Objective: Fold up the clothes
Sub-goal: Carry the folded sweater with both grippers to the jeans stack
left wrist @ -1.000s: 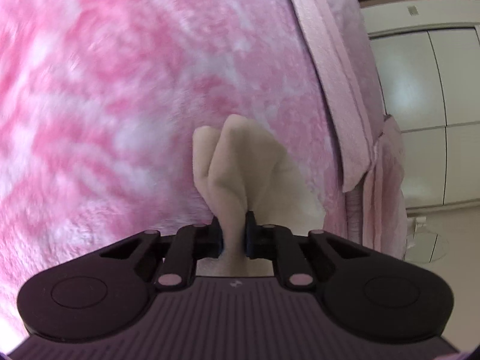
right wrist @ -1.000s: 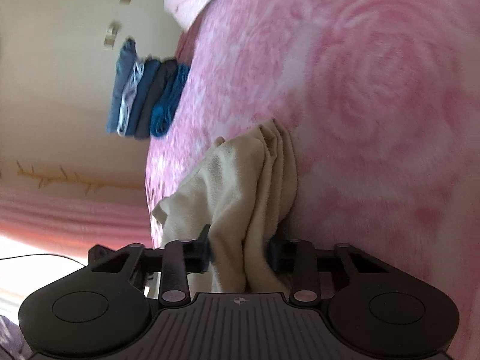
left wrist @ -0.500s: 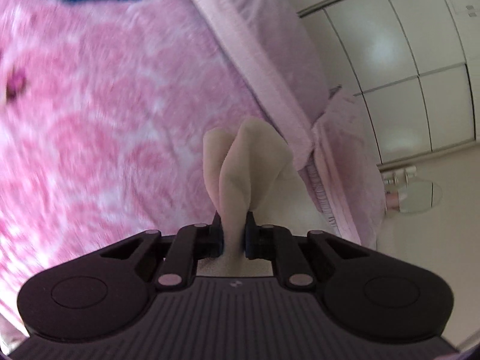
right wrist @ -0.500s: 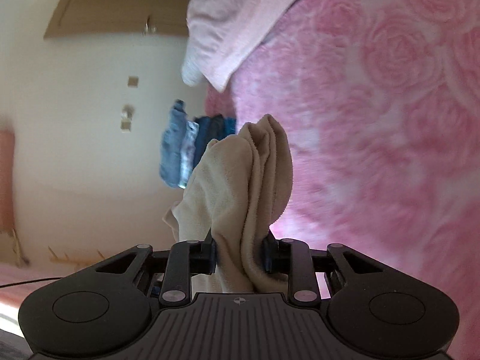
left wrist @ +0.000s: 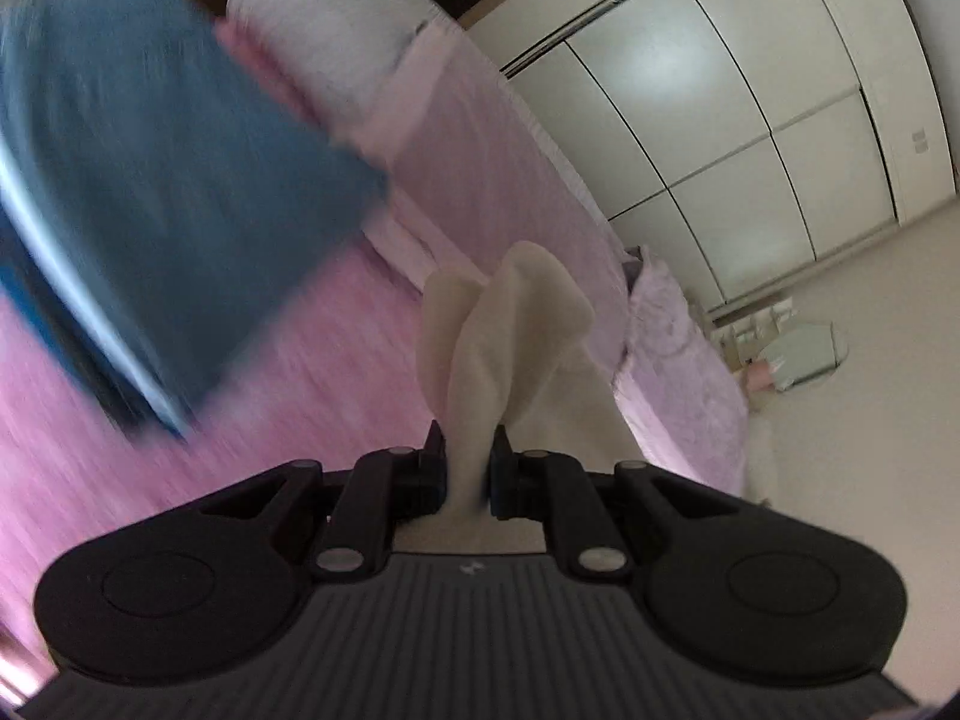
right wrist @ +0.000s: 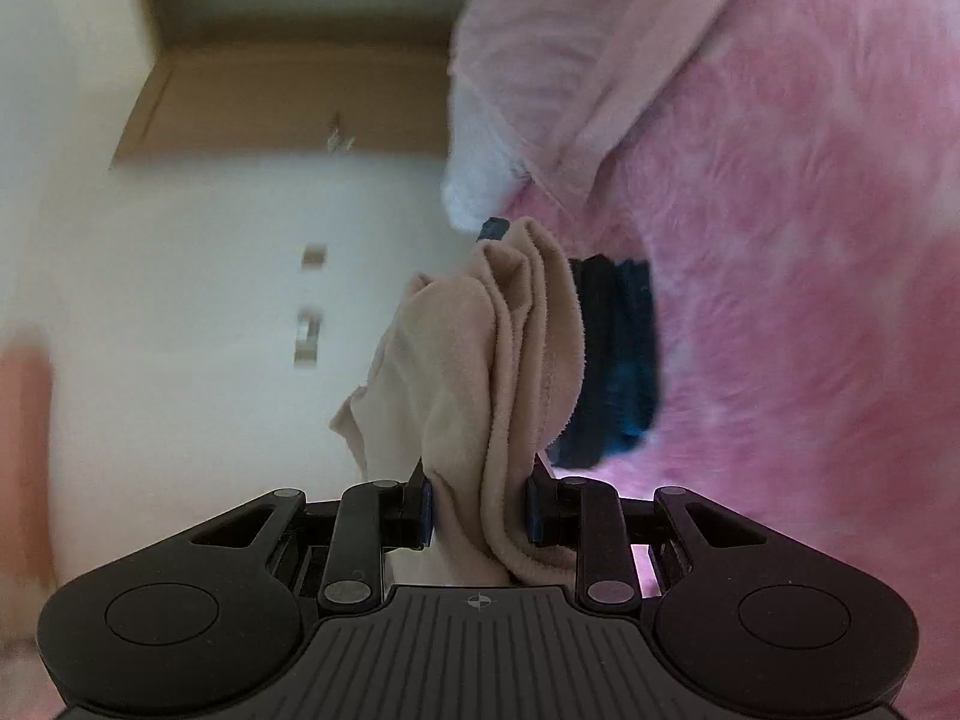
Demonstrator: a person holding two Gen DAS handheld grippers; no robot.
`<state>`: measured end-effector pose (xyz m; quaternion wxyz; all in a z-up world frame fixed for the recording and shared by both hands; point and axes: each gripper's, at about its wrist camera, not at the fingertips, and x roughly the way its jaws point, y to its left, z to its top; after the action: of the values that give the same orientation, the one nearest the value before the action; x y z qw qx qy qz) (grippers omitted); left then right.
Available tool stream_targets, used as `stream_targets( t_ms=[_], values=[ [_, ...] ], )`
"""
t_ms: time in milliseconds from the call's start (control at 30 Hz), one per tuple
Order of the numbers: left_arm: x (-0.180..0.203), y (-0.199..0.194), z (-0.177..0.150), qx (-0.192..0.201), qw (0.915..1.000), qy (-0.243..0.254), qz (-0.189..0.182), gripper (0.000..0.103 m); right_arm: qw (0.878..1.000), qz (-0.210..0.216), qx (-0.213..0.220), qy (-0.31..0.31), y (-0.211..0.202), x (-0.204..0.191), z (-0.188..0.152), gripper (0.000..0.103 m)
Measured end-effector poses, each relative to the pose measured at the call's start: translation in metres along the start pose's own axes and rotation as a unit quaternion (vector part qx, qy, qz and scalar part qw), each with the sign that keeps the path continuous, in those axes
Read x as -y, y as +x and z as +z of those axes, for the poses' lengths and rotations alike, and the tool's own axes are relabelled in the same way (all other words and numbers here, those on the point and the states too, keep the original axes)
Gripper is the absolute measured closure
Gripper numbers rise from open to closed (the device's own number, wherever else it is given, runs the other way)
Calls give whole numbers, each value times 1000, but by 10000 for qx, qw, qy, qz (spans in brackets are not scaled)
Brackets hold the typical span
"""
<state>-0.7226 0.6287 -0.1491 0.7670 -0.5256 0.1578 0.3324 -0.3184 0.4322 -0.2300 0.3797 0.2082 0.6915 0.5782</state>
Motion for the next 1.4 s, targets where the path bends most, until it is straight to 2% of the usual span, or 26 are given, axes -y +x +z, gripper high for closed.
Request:
stream_targets(
  t_ms=[167, 267, 367, 467, 633, 733, 800, 833, 900, 967, 1033, 1067, 1100, 1133, 1200, 1267, 1333, 1400],
  values=[
    [-55, -27, 113, -75, 9996, 275, 76, 95, 9989, 164, 314, 296, 123, -38, -13, 76],
    [-83, -25, 164, -185, 9993, 260, 186, 95, 9974, 164, 414, 561, 186, -51, -7, 76],
    [-109, -17, 201, -343, 9988, 218, 263, 95, 9949, 34, 482, 886, 234, -55, 0, 76],
    [-130, -6, 224, -513, 9979, 209, 325, 94, 9916, -160, 470, 1195, 263, -51, 6, 76],
    [-166, 19, 236, -778, 9969, -33, 98, 94, 9877, -556, 608, 1333, 288, -40, 20, 76],
    [-184, 33, 233, -923, 9954, 22, 271, 90, 9860, -1082, 810, 977, 303, -39, 27, 73],
    [-196, 35, 230, -894, 9954, 41, 335, 79, 9831, -1519, 881, 515, 310, -43, 27, 63],
    [-200, 31, 230, -821, 9958, 76, 385, 75, 9807, -1712, 901, 281, 313, -45, 26, 57],
    [-200, 16, 230, -580, 9963, 266, 572, 71, 9729, -1976, 1176, -228, 308, -59, 16, 54],
    [-187, -3, 227, -254, 9936, 637, 894, 71, 9609, -2202, 1506, -746, 300, -75, 4, 53],
    [-175, -22, 225, 72, 9875, 1005, 1214, 76, 9445, -2419, 1828, -1261, 291, -91, -7, 53],
    [-169, -31, 224, 235, 9831, 1188, 1372, 77, 9327, -2541, 1963, -1640, 288, -101, -16, 53],
    [-158, -40, 217, 322, 9793, 1433, 1395, 86, 9167, -2711, 2014, -2137, 289, -112, -29, 53],
    [-144, -46, 207, 347, 9762, 1683, 1323, 90, 8971, -2900, 2015, -2654, 292, -124, -43, 53],
    [-125, -51, 184, 267, 9710, 2088, 1132, 94, 8549, -3154, 1900, -3654, 304, -141, -72, 53],
    [-113, -45, 160, 70, 9652, 2421, 981, 98, 8221, -3284, 1665, -4342, 322, -147, -96, 54],
    [-116, -30, 142, -142, 9601, 2570, 1098, 99, 8036, -3371, 1491, -4673, 340, -142, -112, 54],
    [-128, -15, 131, -229, 9571, 2574, 1311, 100, 7989, -3432, 1323, -4759, 357, -130, -117, 54]
  ],
)
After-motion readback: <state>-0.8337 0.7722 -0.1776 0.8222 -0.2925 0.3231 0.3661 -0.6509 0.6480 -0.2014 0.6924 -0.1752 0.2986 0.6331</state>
